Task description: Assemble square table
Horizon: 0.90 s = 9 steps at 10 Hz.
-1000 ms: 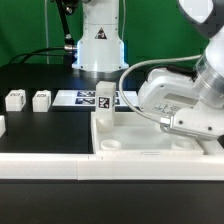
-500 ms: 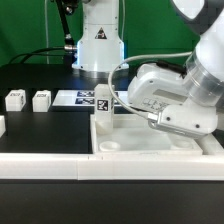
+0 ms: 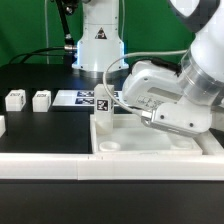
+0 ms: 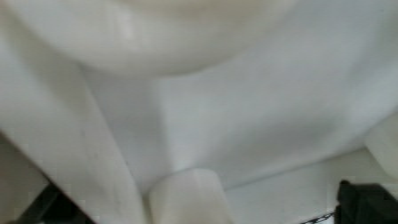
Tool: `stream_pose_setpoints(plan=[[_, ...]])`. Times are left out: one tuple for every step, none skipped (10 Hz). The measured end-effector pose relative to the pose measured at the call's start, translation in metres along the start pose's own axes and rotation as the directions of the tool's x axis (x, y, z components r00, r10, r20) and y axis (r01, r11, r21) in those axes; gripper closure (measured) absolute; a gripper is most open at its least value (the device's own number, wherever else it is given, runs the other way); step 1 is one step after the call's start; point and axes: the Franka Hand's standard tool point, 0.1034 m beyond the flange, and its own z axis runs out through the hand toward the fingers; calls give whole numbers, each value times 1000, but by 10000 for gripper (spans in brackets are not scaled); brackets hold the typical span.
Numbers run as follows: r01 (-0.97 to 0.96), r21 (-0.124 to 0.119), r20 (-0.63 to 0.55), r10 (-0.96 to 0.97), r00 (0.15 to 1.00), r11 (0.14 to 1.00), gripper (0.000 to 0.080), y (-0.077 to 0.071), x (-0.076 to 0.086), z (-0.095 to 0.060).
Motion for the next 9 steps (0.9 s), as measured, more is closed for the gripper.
stream_pose_setpoints(plan=[[0, 0, 0, 0, 1000, 1000, 151, 0, 0, 0], [0, 0, 0, 0, 1000, 1000, 150, 0, 0, 0], [-1, 0, -1, 1, 1000, 1000, 150, 0, 0, 0], [-5, 1, 2, 5, 1000, 1000, 150, -1, 0, -3], [-23, 6, 26, 23, 999, 1000, 150, -8, 7, -27], [-40, 15, 56, 39, 998, 999, 150, -25, 21, -49], [-61, 27, 63, 59, 996, 998, 150, -45, 35, -57], [-70, 36, 62, 68, 996, 997, 150, -68, 46, -57], [-130, 35, 66, 127, 990, 991, 150, -93, 59, -56]])
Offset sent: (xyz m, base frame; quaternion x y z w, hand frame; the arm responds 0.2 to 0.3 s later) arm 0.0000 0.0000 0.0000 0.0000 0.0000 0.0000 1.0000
